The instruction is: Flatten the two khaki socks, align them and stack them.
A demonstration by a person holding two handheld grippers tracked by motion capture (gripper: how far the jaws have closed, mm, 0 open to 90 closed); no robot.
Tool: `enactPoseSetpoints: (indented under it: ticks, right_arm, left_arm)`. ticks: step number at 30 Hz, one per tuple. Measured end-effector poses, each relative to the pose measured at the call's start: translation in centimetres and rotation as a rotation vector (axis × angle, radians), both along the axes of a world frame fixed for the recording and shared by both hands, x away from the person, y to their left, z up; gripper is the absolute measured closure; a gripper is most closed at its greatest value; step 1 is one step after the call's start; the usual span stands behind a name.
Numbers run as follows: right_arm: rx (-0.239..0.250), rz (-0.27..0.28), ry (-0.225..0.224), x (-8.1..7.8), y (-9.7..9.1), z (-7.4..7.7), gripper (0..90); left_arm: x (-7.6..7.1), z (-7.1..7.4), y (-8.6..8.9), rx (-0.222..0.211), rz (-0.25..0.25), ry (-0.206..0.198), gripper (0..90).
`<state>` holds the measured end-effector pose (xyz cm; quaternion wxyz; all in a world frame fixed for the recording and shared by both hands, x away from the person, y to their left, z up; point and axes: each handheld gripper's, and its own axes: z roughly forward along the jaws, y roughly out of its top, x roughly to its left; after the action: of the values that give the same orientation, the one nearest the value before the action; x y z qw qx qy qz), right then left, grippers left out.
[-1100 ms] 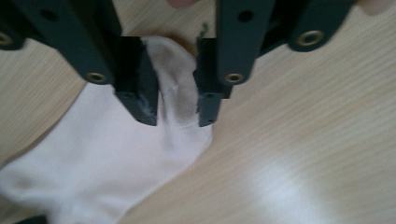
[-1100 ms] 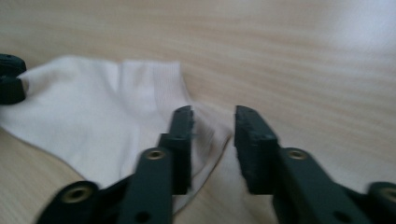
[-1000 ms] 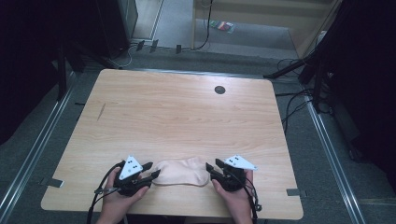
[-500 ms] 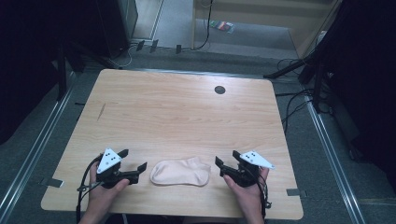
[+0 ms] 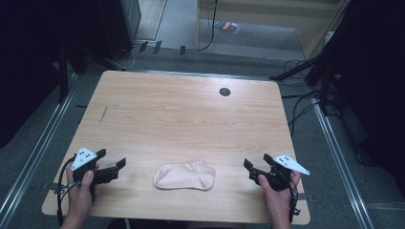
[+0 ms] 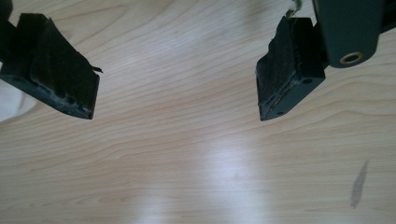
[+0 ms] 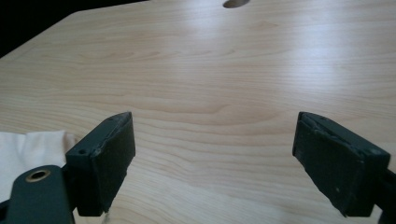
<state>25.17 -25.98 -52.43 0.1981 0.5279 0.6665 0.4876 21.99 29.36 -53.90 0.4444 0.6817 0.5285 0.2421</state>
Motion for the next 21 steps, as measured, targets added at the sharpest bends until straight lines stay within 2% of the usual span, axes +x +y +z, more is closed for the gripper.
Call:
enactPoseSetpoints:
  ticks: [3,7,15,21]
  right_arm:
    - [0.002,-0.015,0.011,-0.2,-1.1,-0.2,13.2]
    - [-0.005,-0.03,0.02,-0.5,-2.4,-0.6,13.2]
    - [-0.012,-0.059,0.035,-1.3,-4.7,-1.2,13.3]
    - [-0.027,-0.087,0.042,-2.3,-6.8,-1.5,13.6]
  left_arm:
    - [0.0,-0.4,1.1,0.02,0.013,-0.002,13.9]
    - [-0.2,-0.6,2.4,0.011,0.046,0.008,13.9]
    - [-1.1,-0.6,4.8,0.023,0.106,0.001,13.9]
    - [-2.0,-0.8,6.2,0.055,0.115,-0.009,13.9]
